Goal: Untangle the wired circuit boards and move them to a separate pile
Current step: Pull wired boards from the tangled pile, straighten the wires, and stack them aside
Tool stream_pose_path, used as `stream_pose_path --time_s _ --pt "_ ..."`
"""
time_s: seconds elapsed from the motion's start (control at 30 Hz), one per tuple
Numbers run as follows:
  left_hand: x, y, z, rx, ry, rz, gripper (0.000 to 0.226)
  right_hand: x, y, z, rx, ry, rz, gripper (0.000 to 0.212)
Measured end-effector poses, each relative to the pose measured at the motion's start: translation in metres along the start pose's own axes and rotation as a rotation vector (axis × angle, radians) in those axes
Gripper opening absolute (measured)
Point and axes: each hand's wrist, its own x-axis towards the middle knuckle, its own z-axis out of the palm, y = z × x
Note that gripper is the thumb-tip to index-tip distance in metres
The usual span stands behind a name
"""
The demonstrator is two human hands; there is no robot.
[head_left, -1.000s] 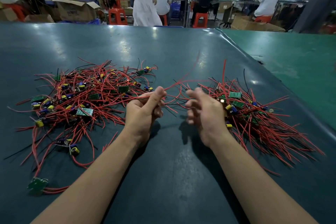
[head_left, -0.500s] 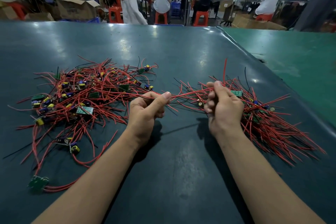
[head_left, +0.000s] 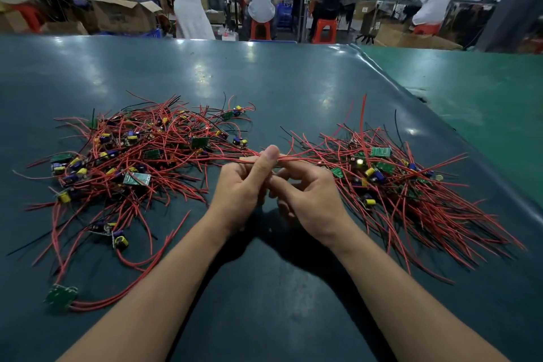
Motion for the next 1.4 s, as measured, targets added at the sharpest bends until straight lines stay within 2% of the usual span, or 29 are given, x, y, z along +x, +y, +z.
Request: stream_pose_path --time_s 0.2,0.33,0.4,0.47,0.53,0.63,0.77,0.87,0.97,1.03,1.1,1.2,1.27,1.4 --pt "0.002 0.001 -0.002 0.123 0.004 0.016 0.057 0.001 -0.002 -0.003 -0.018 0.191 -0.098 0.019" --pt "0.003 -0.002 -0.002 0.298 0.116 0.132 0.055 0.01 -0.004 -0.013 0.134 0.561 -0.125 0.006" --pt "0.004 -0.005 -0.005 0.44 0.203 0.202 0.054 0.014 -0.006 -0.023 0.369 0.747 -0.029 0.008" --pt "0.005 -0.007 -0.011 0.659 0.287 0.249 0.049 0.016 -0.005 -0.031 0.564 0.822 0.159 0.016" --pt "0.006 -0.008 -0.015 0.88 0.37 0.291 0.038 0.015 -0.002 -0.032 0.615 0.765 0.308 0.022" --pt "0.009 -0.009 -0.024 1.116 0.451 0.298 0.018 0.018 0.002 -0.027 0.525 0.638 0.321 0.026" --pt "0.014 -0.012 -0.036 1.323 0.464 -0.014 0.043 0.017 0.006 -0.021 0.338 0.518 0.261 0.03" --pt "0.014 -0.013 -0.038 1.428 0.402 -0.122 0.041 0.013 0.009 -0.017 0.193 0.391 0.229 0.031" --pt "0.016 -0.009 -0.039 1.413 0.452 -0.103 0.033 0.009 0.01 -0.014 0.02 0.285 0.196 0.03" --pt "0.015 -0.006 -0.044 1.395 0.58 0.001 0.029 0.007 0.009 -0.012 -0.048 0.246 0.171 0.03" --pt "0.016 -0.002 -0.051 1.395 0.703 0.055 0.034 0.007 0.009 -0.011 -0.082 0.223 0.155 0.029" --pt "0.019 -0.001 -0.063 1.423 0.668 -0.126 0.055 0.006 0.009 -0.011 -0.098 0.217 0.158 0.029" --pt "0.02 -0.004 -0.066 1.504 0.609 -0.227 0.058 0.006 0.009 -0.011 -0.1 0.204 0.165 0.029" --pt "0.024 -0.003 -0.069 1.472 0.678 -0.154 0.044 0.006 0.01 -0.012 -0.106 0.188 0.166 0.029"
